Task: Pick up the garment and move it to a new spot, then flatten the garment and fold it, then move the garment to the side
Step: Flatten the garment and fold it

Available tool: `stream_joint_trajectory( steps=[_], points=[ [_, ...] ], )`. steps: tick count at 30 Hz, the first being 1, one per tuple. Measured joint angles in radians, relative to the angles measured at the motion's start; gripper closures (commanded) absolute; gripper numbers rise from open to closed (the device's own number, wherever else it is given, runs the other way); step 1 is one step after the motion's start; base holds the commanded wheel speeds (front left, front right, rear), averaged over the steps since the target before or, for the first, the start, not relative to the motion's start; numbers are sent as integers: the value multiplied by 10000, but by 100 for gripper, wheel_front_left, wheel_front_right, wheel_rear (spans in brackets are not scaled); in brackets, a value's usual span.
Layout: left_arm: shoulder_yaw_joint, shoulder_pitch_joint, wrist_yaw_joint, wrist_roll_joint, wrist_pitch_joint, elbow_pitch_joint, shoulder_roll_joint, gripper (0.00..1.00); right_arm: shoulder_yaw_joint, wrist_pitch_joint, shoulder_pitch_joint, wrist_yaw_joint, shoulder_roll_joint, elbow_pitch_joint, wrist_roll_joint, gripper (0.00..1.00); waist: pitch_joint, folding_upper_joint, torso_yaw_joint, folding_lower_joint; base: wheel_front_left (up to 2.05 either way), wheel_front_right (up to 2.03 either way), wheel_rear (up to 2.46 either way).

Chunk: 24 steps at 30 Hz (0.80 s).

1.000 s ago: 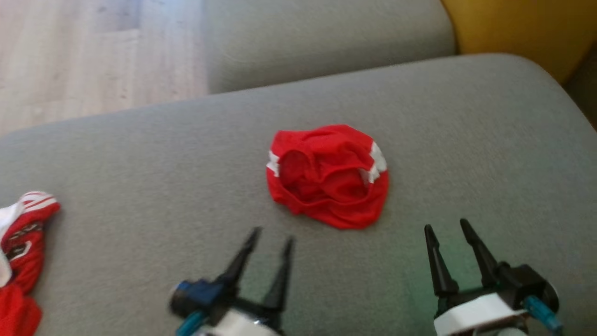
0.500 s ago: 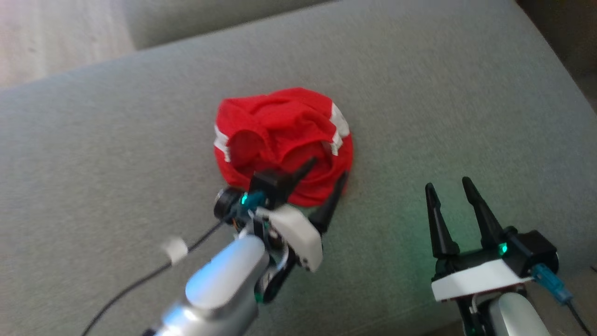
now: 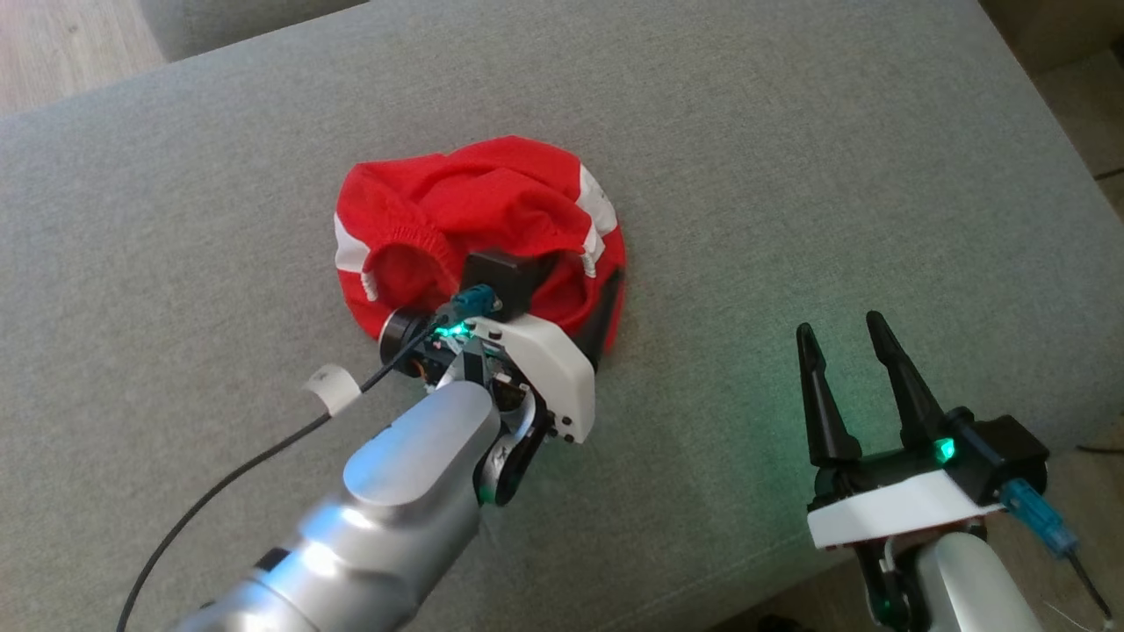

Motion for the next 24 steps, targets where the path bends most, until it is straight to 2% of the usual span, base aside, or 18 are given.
stream_joint_trajectory(
  steps=[1, 4, 5, 8, 14, 17, 24],
  points=[
    [-29, -38, 6, -90, -54, 71, 0, 0, -2, 0, 0, 0, 0, 0, 0, 0, -9, 0, 0, 0, 0, 0, 0],
    [-132, -183, 90, -339, -276, 219, 6, 91, -2, 0, 0, 0, 0, 2, 0, 0, -49, 0, 26, 0, 0, 0, 0],
    [-132, -183, 90, -339, -276, 219, 6, 100, -2, 0, 0, 0, 0, 2, 0, 0, -49, 0, 26, 0, 0, 0, 0],
    [-445, -289, 50, -731, -364, 255, 6, 100, 0, 0, 3, 0, 0, 40, -2, 0, -189, 0, 86, 0, 0, 0, 0],
    [-798, -656, -725, -1806, 94, -198, 15, 100, 35, 0, 33, 0, 0, 65, -35, 0, -602, 0, 200, 0, 0, 0, 0],
    [-755, -1499, -1193, -2857, 840, -830, 0, 100, 48, 0, 48, 0, -2, 121, -184, 0, -922, 0, 282, 0, 0, 0, 0],
    [56, -3534, -1398, -3754, 1827, -1394, -35, 100, -48, 0, 496, 0, -2, 253, -313, 0, -1803, 0, 495, -2, 0, 0, 0]
  ],
)
